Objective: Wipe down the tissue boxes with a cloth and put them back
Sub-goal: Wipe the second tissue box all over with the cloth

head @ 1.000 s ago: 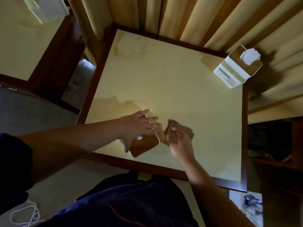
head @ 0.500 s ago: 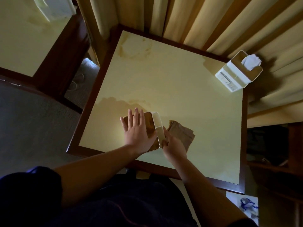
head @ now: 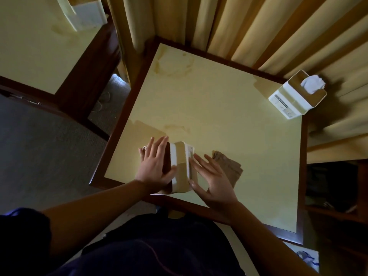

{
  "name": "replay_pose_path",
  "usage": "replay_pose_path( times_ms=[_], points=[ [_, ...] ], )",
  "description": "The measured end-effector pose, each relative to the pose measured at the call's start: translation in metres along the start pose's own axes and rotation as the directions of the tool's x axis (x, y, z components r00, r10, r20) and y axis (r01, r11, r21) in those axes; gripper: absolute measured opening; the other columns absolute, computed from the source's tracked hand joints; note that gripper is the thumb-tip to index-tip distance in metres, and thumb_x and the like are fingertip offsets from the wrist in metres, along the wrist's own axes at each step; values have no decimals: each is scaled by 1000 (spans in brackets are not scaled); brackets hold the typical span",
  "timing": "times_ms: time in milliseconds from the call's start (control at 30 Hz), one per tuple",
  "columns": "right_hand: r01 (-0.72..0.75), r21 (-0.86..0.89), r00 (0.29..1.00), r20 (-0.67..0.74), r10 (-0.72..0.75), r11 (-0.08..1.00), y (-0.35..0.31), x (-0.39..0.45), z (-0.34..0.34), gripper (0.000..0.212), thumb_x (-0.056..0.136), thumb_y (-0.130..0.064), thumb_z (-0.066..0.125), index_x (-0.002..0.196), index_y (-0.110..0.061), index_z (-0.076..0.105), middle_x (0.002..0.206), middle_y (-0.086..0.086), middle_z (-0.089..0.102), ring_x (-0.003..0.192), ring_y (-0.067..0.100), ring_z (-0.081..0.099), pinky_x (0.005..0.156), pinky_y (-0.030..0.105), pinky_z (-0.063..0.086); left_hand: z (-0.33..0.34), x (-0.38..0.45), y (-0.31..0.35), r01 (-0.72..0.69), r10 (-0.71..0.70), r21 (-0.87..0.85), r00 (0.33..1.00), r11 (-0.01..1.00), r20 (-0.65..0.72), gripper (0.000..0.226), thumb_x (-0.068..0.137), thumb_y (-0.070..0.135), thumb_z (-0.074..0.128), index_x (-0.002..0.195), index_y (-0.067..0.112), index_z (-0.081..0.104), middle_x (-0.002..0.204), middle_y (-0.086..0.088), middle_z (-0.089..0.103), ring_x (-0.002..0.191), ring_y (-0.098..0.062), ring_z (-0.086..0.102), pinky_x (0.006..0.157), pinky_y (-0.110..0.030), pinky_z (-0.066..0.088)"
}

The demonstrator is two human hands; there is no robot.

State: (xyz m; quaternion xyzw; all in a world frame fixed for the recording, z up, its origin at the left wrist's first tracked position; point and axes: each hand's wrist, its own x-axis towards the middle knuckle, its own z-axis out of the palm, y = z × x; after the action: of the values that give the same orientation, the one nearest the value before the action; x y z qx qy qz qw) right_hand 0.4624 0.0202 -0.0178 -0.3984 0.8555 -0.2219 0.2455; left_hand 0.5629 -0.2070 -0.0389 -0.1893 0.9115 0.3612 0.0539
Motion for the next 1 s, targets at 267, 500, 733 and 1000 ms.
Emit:
replay_pose_path(
  times_ms=[267,500,733,1000],
  points=[
    [133,-109,989,76,-125,985,-36,31,0,82,95,-66,57,165,-37,27,169,-24,25,161,9,10,130,38,16,-35,-21,-56,-11,11,-109,1000,994,1,102,91,83,28,164,16,5,165,-18,27,149,-37,34,115,-70,33],
    [223,-132,972,107,-209,966,-61,48,7,78,98,-71,52,165,-38,28,170,-25,19,162,11,9,132,44,8,-53,-38,-76,107,-101,-95,993,990,60,105,86,89,28,165,31,-9,169,-12,25,149,-39,37,114,-65,39],
    [-199,-108,977,-100,188,974,24,12,-3,63,95,-35,70,154,-27,49,155,1,51,143,26,47,116,45,44,-54,-42,-36,123,-162,-189,965,974,-206,74,102,58,32,166,24,13,169,-5,24,150,-28,35,116,-57,41],
    [-363,-341,918,25,395,867,78,-23,7,61,88,-34,77,147,-29,62,156,-7,52,137,29,50,104,40,47,-44,-27,-18,-199,217,311,976,929,-23,85,104,66,19,165,9,6,174,-6,2,160,-17,-11,130,-49,-1]
  ],
)
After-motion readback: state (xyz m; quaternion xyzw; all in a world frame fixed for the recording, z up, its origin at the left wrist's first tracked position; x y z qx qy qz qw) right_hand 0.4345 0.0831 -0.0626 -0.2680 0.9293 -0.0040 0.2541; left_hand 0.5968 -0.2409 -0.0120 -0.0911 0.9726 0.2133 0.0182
